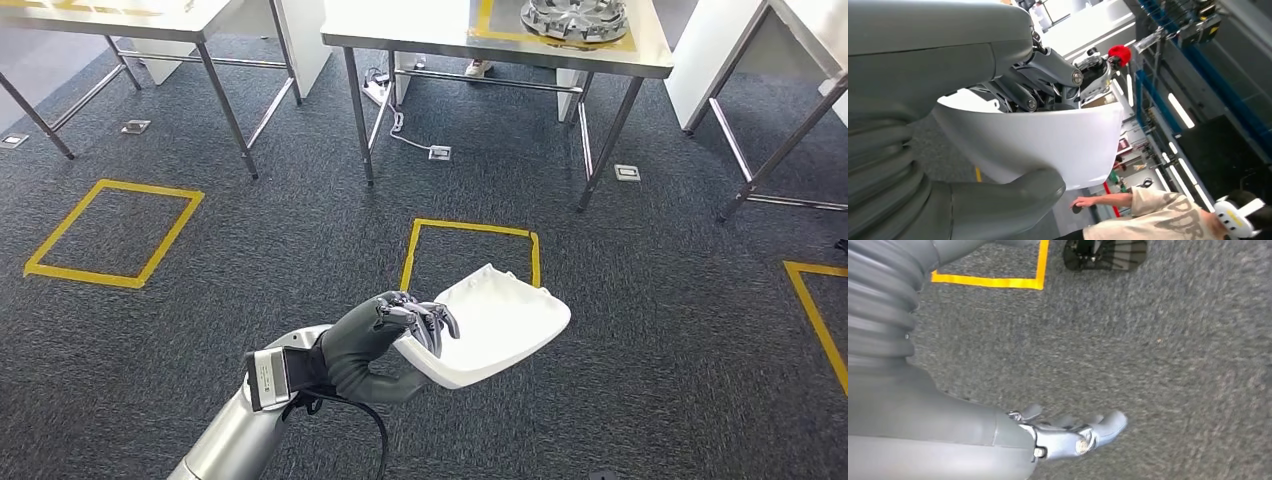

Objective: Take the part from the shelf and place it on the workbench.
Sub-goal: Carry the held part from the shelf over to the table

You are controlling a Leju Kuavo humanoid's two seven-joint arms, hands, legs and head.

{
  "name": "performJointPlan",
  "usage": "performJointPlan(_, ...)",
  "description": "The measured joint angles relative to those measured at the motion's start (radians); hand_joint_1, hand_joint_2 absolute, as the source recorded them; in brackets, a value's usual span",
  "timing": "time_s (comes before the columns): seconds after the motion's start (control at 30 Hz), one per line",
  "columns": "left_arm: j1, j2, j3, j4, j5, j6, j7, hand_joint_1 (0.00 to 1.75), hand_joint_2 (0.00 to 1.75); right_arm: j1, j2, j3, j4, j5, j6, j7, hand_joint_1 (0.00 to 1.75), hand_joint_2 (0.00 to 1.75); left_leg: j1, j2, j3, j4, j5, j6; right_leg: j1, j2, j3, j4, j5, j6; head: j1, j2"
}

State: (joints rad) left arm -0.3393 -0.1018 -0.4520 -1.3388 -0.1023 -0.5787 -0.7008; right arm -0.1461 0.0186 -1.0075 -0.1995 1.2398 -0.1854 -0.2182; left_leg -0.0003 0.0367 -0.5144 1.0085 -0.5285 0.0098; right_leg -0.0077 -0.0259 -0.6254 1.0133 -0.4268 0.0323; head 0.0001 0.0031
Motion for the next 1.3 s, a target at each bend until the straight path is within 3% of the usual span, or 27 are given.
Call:
performJointPlan(0.13, -0.012, -0.007, -0.003, -0.001, -0.003, 0.000, 0.000, 1.75, 1.75, 0.000, 0.000, 0.000, 0.000, -0.002, 0.000, -0.001, 0.00, 1.75, 0.000, -0.003, 0.006, 0.017, -0.022, -0.022, -0.002, 0.015, 0.013, -0.007, -0.014, -0.028, -0.002, 0.000)
performJointPlan(0.17, -0.015, -0.009, -0.004, -0.002, -0.003, 0.000, 0.000, 1.75, 1.75, -0.001, 0.000, 0.000, 0.000, -0.003, 0.000, -0.001, 0.00, 1.75, 0.001, -0.011, -0.013, 0.058, -0.041, -0.027, -0.006, 0.019, 0.021, -0.010, -0.017, -0.034, -0.005, 0.000)
performJointPlan(0.23, -0.014, -0.009, -0.006, 0.000, -0.003, 0.000, 0.001, 1.75, 1.75, -0.004, 0.000, 0.000, 0.000, -0.004, 0.000, -0.002, 0.00, 1.75, 0.004, -0.025, -0.089, 0.193, -0.092, -0.032, -0.007, 0.028, 0.032, -0.011, -0.026, -0.042, -0.010, 0.000)
performJointPlan(0.27, -0.013, -0.008, -0.006, 0.002, -0.003, 0.000, 0.001, 1.75, 1.75, -0.004, 0.000, 0.000, 0.000, -0.004, 0.000, -0.002, 0.00, 1.75, 0.005, -0.027, -0.132, 0.258, -0.109, -0.034, -0.007, 0.033, 0.037, -0.010, -0.031, -0.043, -0.012, 0.000)
performJointPlan(0.3, -0.011, -0.007, -0.007, 0.003, -0.003, 0.000, 0.001, 1.75, 1.75, -0.004, 0.001, 0.000, 0.000, -0.005, 0.000, -0.002, 0.00, 1.75, 0.006, -0.027, -0.164, 0.294, -0.106, -0.035, -0.007, 0.040, 0.043, -0.010, -0.037, -0.042, -0.013, 0.000)
performJointPlan(0.33, -0.011, -0.007, -0.008, 0.004, -0.004, 0.000, 0.001, 1.75, 1.75, -0.003, 0.001, 0.000, 0.000, -0.006, 0.000, -0.002, 0.00, 1.75, 0.006, -0.027, -0.177, 0.292, -0.081, -0.034, -0.007, 0.046, 0.052, -0.009, -0.044, -0.040, -0.013, 0.000)
performJointPlan(0.37, -0.011, -0.007, -0.009, 0.005, -0.004, 0.000, 0.001, 1.75, 1.75, -0.002, 0.001, 0.000, 0.000, -0.007, 0.000, -0.002, 0.00, 1.75, 0.007, -0.028, -0.171, 0.251, -0.038, -0.033, -0.007, 0.053, 0.062, -0.009, -0.050, -0.038, -0.014, 0.000)
performJointPlan(0.43, -0.011, -0.007, -0.011, 0.005, -0.004, 0.000, 0.001, 1.75, 1.75, -0.002, 0.003, 0.000, 0.000, -0.009, 0.000, -0.003, 0.00, 1.75, 0.007, -0.042, -0.128, 0.113, 0.056, -0.027, -0.006, 0.066, 0.080, -0.007, -0.065, -0.031, -0.017, 0.000)
performJointPlan(0.47, -0.011, -0.006, -0.011, 0.005, -0.004, 0.000, 0.001, 1.75, 1.75, -0.003, 0.004, 0.000, 0.000, -0.010, 0.000, -0.003, 0.00, 1.75, 0.007, -0.050, -0.108, 0.060, 0.080, -0.023, -0.005, 0.072, 0.083, -0.006, -0.072, -0.026, -0.018, 0.000)
performJointPlan(0.57, -0.011, -0.007, -0.012, 0.005, -0.005, 0.000, 0.001, 1.75, 1.75, -0.001, 0.005, -0.001, 0.000, -0.012, 0.000, -0.004, 0.00, 1.75, 0.004, -0.058, -0.091, 0.016, 0.078, -0.009, -0.006, 0.082, 0.084, -0.008, -0.082, -0.006, -0.018, 0.000)
performJointPlan(0.63, -0.013, -0.010, -0.013, 0.003, -0.005, 0.000, 0.001, 1.75, 1.75, 0.001, 0.006, -0.001, 0.000, -0.012, -0.001, -0.006, 0.00, 1.75, 0.006, -0.053, -0.082, 0.009, 0.074, 0.004, -0.009, 0.072, 0.085, 0.003, -0.092, 0.006, -0.016, 0.000)
performJointPlan(0.67, -0.014, -0.011, -0.013, 0.003, -0.005, 0.000, 0.001, 1.75, 1.75, 0.001, 0.006, -0.001, -0.001, -0.012, -0.001, -0.007, 0.00, 1.75, 0.008, -0.049, -0.074, 0.005, 0.072, 0.011, -0.009, 0.062, 0.071, 0.036, -0.107, 0.011, -0.013, 0.000)
performJointPlan(0.7, -0.014, -0.012, -0.013, 0.003, -0.005, 0.001, 0.001, 1.75, 1.75, 0.000, 0.007, -0.001, -0.001, -0.012, -0.001, -0.008, 0.00, 1.75, 0.008, -0.044, -0.068, 0.003, 0.068, 0.016, -0.008, 0.050, 0.043, 0.089, -0.129, 0.014, -0.010, 0.000)
performJointPlan(0.77, -0.012, -0.011, -0.013, 0.004, -0.006, 0.004, 0.001, 1.75, 1.75, 0.001, 0.007, -0.001, -0.001, -0.011, -0.001, -0.009, 0.00, 1.75, 0.007, -0.037, -0.060, 0.003, 0.057, 0.021, -0.008, 0.039, -0.045, 0.229, -0.174, 0.019, -0.004, 0.000)
performJointPlan(0.8, -0.010, -0.011, -0.013, 0.005, -0.008, 0.006, 0.001, 1.75, 1.75, 0.003, 0.007, -0.001, -0.001, -0.011, 0.000, -0.008, 0.00, 1.75, 0.007, -0.034, -0.055, 0.003, 0.052, 0.021, -0.008, 0.038, -0.081, 0.273, -0.177, 0.020, -0.004, 0.000)
performJointPlan(0.83, -0.009, -0.010, -0.013, 0.006, -0.009, 0.008, 0.001, 1.75, 1.75, 0.005, 0.008, -0.001, -0.001, -0.011, 0.000, -0.007, 0.00, 1.75, 0.007, -0.032, -0.049, 0.004, 0.045, 0.020, -0.008, 0.037, -0.100, 0.283, -0.160, 0.019, -0.003, 0.000)
performJointPlan(0.87, -0.008, -0.009, -0.013, 0.006, -0.009, 0.010, 0.001, 1.75, 1.75, 0.006, 0.008, -0.001, -0.001, -0.010, 0.001, -0.005, 0.00, 1.75, 0.007, -0.029, -0.040, 0.004, 0.038, 0.018, -0.008, 0.034, -0.096, 0.249, -0.121, 0.018, -0.002, 0.000)
performJointPlan(0.93, -0.008, -0.008, -0.013, 0.006, -0.009, 0.013, 0.001, 1.75, 1.75, 0.005, 0.007, -0.001, -0.001, -0.008, 0.001, -0.002, 0.00, 1.75, 0.005, -0.023, -0.020, 0.006, 0.021, 0.012, -0.005, 0.018, -0.045, 0.111, -0.032, 0.011, -0.001, 0.000)
performJointPlan(0.97, -0.008, -0.008, -0.013, 0.006, -0.009, 0.015, 0.001, 1.75, 1.75, 0.004, 0.007, -0.001, -0.001, -0.008, 0.002, 0.000, 0.00, 1.75, 0.003, -0.020, -0.013, 0.006, 0.012, 0.007, -0.002, 0.010, -0.021, 0.052, -0.006, 0.005, 0.000, 0.000)
performJointPlan(1.03, -0.009, -0.005, -0.013, 0.005, -0.009, 0.021, 0.001, 1.75, 1.75, 0.002, 0.007, -0.001, -0.001, -0.007, 0.002, 0.001, 0.00, 1.75, -0.002, -0.016, -0.006, 0.005, 0.000, -0.003, 0.005, 0.002, -0.001, 0.008, -0.005, -0.009, 0.000, 0.000)
performJointPlan(1.1, -0.010, -0.002, -0.013, 0.002, -0.012, 0.031, 0.001, 1.75, 1.75, 0.003, 0.007, -0.001, -0.001, -0.007, 0.003, 0.002, 0.00, 1.75, -0.002, -0.010, 0.002, 0.001, -0.008, -0.015, 0.003, 0.009, 0.002, 0.004, -0.011, -0.022, -0.001, 0.000)
performJointPlan(1.17, -0.012, 0.001, -0.013, -0.002, -0.014, 0.038, 0.000, 1.75, 1.75, 0.003, 0.008, -0.001, -0.001, -0.005, 0.006, 0.001, 0.00, 1.75, -0.001, -0.015, -0.008, 0.038, -0.028, -0.026, -0.002, 0.017, 0.014, 0.000, -0.018, -0.035, -0.005, 0.000)
performJointPlan(1.2, -0.012, 0.004, -0.013, -0.004, -0.014, 0.039, 0.000, 1.75, 1.75, 0.002, 0.008, -0.001, -0.001, -0.003, 0.009, 0.000, 0.00, 1.75, 0.001, -0.021, -0.032, 0.087, -0.048, -0.031, -0.004, 0.019, 0.020, -0.001, -0.022, -0.041, -0.007, 0.000)
performJointPlan(1.27, -0.010, 0.014, -0.013, -0.004, -0.010, 0.040, -0.001, 1.75, 1.75, 0.001, 0.008, -0.001, -0.001, 0.008, 0.014, 0.000, 0.00, 1.75, 0.003, -0.027, -0.116, 0.227, -0.096, -0.038, -0.003, 0.026, 0.031, -0.001, -0.033, -0.048, -0.011, 0.000)
performJointPlan(1.3, -0.009, 0.019, -0.013, -0.003, -0.008, 0.041, 0.000, 1.75, 1.75, 0.002, 0.008, 0.000, -0.001, 0.016, 0.016, 0.000, 0.00, 1.75, 0.004, -0.027, -0.156, 0.280, -0.103, -0.040, -0.003, 0.028, 0.037, -0.001, -0.039, -0.049, -0.012, 0.000)
